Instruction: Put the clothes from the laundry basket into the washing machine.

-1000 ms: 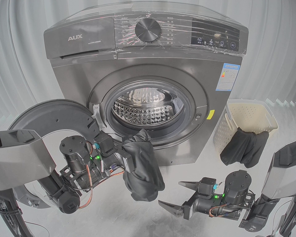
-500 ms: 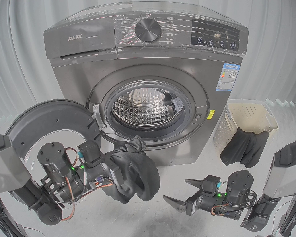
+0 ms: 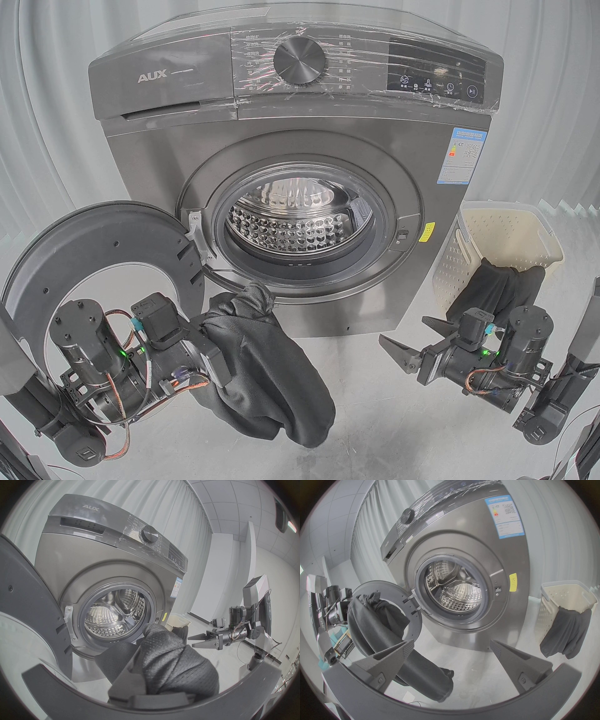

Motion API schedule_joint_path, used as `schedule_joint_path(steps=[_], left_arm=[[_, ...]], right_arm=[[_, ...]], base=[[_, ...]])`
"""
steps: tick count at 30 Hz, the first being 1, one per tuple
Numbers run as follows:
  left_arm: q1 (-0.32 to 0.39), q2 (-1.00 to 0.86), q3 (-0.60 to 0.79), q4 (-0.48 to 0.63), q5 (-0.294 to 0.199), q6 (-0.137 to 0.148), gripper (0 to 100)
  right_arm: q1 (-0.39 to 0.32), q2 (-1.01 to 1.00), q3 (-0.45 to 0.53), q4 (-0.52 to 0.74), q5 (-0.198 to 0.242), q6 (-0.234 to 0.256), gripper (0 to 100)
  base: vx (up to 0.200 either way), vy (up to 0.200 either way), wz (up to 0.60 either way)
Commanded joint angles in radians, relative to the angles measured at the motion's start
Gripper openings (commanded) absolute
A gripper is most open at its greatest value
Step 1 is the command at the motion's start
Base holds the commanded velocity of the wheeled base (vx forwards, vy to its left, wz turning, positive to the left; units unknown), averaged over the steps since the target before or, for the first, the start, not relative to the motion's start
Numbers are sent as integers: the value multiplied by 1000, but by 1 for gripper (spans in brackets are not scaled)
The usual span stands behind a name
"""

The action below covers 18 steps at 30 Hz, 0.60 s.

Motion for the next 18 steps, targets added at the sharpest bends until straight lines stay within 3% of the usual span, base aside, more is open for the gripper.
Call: schedule_joint_path(steps=[1, 16, 18], left_arm=[[6, -2, 9, -1, 13, 15, 0], [35, 0, 29, -1, 13, 34, 0], [35, 1, 40, 0, 12, 40, 0]], right_arm=[[-26, -36, 1, 0, -1, 4, 100], [-40, -33, 1, 0, 1, 7, 100], [-40, -34, -1, 0, 1, 7, 100]], base=[[0, 0, 0], [0, 0, 0], [200, 0, 0]])
